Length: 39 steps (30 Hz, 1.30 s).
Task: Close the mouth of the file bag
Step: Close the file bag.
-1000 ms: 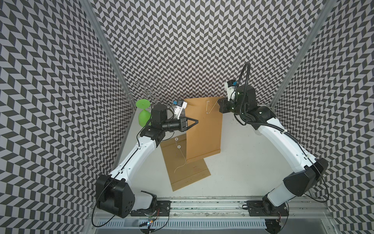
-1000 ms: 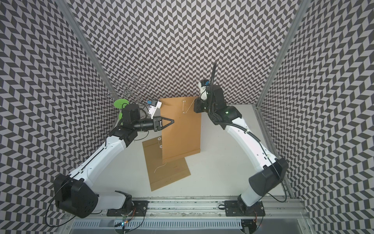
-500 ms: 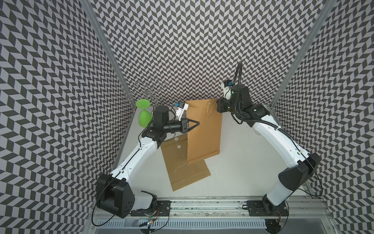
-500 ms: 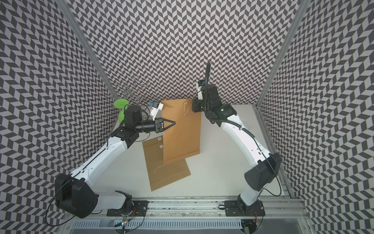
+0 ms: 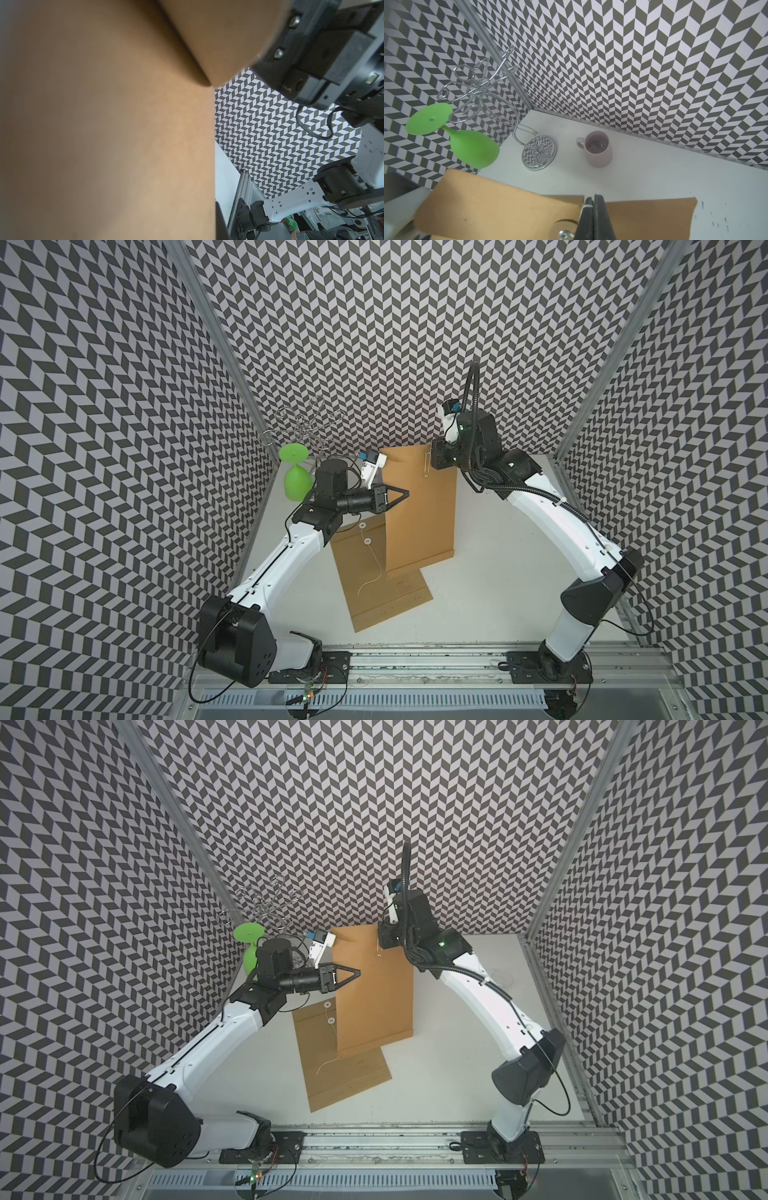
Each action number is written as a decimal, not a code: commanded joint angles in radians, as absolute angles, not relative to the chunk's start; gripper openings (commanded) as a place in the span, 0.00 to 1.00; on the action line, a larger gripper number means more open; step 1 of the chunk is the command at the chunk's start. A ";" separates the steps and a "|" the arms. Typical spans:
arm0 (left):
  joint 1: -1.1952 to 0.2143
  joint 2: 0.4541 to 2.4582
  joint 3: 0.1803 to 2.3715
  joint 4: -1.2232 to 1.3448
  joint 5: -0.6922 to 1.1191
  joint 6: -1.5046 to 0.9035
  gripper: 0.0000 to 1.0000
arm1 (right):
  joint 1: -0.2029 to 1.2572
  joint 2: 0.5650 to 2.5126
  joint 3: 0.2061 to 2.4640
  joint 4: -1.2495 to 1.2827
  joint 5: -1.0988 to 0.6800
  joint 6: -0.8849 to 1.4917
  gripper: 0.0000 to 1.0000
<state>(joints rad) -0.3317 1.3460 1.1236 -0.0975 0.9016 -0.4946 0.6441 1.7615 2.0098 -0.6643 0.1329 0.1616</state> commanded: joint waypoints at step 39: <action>-0.252 1.370 1.257 -0.027 0.911 -0.540 0.00 | 0.827 1.659 1.751 -0.566 0.096 0.204 0.00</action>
<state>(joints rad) -0.2562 1.3766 1.2072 -0.0654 0.8848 -0.5636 0.8276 1.6936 1.7752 -0.5983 0.1101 0.1925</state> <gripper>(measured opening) 0.055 0.047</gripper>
